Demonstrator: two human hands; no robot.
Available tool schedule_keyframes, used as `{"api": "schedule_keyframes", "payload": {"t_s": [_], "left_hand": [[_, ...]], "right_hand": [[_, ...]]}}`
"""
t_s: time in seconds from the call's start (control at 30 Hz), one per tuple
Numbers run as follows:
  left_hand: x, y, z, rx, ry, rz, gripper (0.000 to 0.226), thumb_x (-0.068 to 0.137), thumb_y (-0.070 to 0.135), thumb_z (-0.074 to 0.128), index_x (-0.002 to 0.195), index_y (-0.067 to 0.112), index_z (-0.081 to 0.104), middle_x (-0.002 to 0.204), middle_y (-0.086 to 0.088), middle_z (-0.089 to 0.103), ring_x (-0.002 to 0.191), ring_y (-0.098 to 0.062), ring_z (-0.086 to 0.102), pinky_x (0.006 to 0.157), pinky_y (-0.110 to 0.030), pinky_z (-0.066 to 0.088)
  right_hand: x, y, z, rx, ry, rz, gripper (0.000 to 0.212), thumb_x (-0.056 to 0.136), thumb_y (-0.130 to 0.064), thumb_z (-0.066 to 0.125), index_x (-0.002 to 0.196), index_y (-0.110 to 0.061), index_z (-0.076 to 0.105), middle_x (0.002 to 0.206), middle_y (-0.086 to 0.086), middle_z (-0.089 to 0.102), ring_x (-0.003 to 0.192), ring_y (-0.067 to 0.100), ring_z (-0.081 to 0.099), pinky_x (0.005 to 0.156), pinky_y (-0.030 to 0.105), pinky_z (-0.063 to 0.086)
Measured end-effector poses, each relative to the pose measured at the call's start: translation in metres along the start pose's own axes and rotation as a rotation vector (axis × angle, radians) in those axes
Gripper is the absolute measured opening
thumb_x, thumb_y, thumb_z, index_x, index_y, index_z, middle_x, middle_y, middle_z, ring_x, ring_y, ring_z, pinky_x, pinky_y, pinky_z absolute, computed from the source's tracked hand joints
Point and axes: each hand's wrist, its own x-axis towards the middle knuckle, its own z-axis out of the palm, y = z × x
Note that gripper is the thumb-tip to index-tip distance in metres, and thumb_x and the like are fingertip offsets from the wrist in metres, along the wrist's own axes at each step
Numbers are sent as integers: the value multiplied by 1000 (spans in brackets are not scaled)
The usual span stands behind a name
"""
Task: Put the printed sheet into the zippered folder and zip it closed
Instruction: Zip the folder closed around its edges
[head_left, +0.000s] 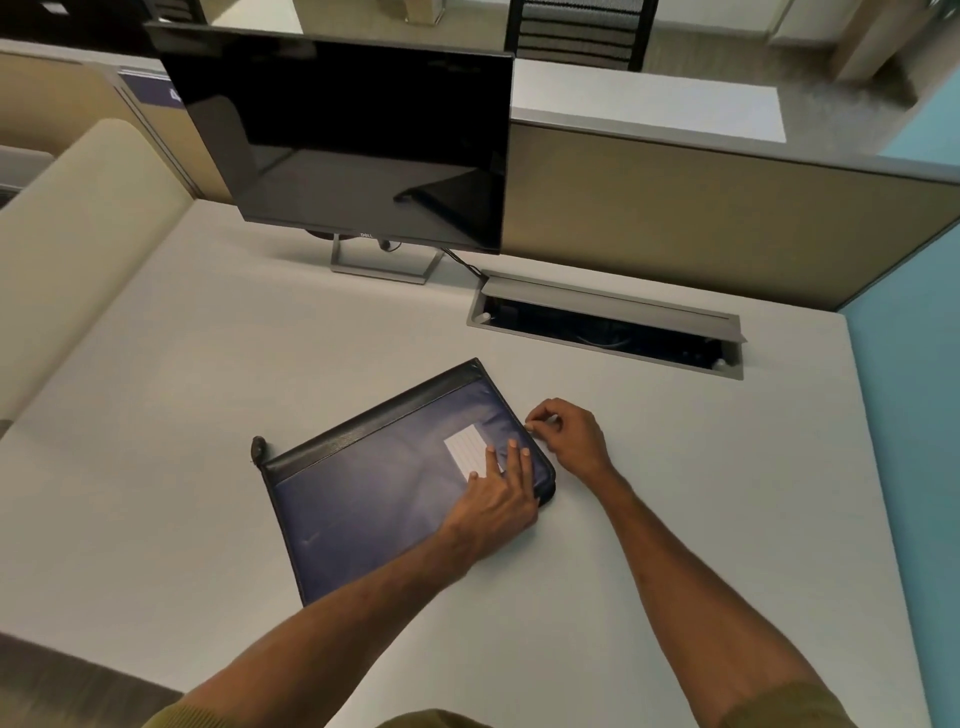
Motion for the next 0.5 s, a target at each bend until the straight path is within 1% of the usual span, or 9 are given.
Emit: {"api": "schedule_keyframes", "payload": {"t_s": [0.07, 0.1, 0.17, 0.2, 0.23, 0.27, 0.3, 0.37, 0.5], "left_hand": [[2, -4, 1, -85, 10, 70, 70, 115, 44, 35, 162, -8, 35, 163, -38, 39, 135, -64, 55, 79, -60, 64], [4, -11, -1, -154, 70, 85, 66, 114, 46, 30, 157, -2, 43, 159, -32, 47, 134, -57, 58, 80, -56, 62], [11, -36, -8, -317, 239, -1, 49, 109, 48, 32, 133, 15, 59, 138, -13, 64, 122, -39, 67, 84, -47, 56], [16, -54, -12, -381, 299, -86, 44, 108, 47, 36, 135, 20, 57, 141, -7, 63, 130, -34, 62, 95, -46, 53], [22, -73, -14, -418, 321, -186, 50, 107, 46, 40, 150, 22, 48, 155, -6, 53, 146, -32, 50, 112, -47, 47], [26, -93, -15, -444, 298, -289, 62, 109, 47, 41, 165, 21, 33, 170, -7, 37, 160, -32, 33, 127, -49, 34], [28, -111, -13, -492, 250, -370, 72, 110, 50, 41, 172, 21, 18, 178, -6, 22, 166, -31, 17, 135, -50, 19], [31, -133, -6, -633, 150, -405, 80, 111, 57, 41, 174, 22, 6, 181, -4, 10, 169, -29, 4, 138, -51, 4], [28, -137, 11, -737, 228, -383, 84, 108, 57, 52, 173, 20, 14, 178, -3, 21, 167, -27, 14, 137, -49, 4]], "right_hand": [[3, 0, 1, -42, -6, -7, 11, 96, -19, 76, 100, -10, 77, 101, 4, 79, 92, 25, 73, 89, 45, 60], [4, 0, 2, -53, -3, -6, 10, 96, -20, 76, 99, -11, 76, 101, 2, 79, 92, 24, 73, 89, 43, 60], [4, 3, 2, -67, 5, 0, 10, 96, -21, 76, 97, -12, 76, 100, 1, 78, 91, 23, 72, 87, 42, 60], [3, 4, 1, -68, 9, -3, 9, 96, -21, 76, 97, -11, 75, 100, 1, 78, 91, 23, 72, 87, 42, 60], [3, 5, 2, -68, 14, -12, 9, 97, -20, 75, 97, -11, 75, 101, 1, 78, 91, 23, 72, 87, 43, 60], [3, 5, 2, -74, 20, -23, 8, 98, -19, 74, 97, -11, 74, 102, 1, 77, 92, 22, 71, 87, 42, 60], [2, 5, 3, -86, 28, -33, 8, 98, -19, 73, 98, -11, 73, 102, 0, 77, 92, 21, 71, 88, 42, 60], [1, 5, 6, -105, 47, -53, 8, 100, -18, 70, 99, -11, 72, 104, 1, 75, 93, 20, 70, 89, 40, 60], [8, 4, 12, -90, 58, -76, 13, 104, -18, 66, 104, -6, 71, 108, 7, 74, 98, 22, 70, 93, 40, 61]]}}
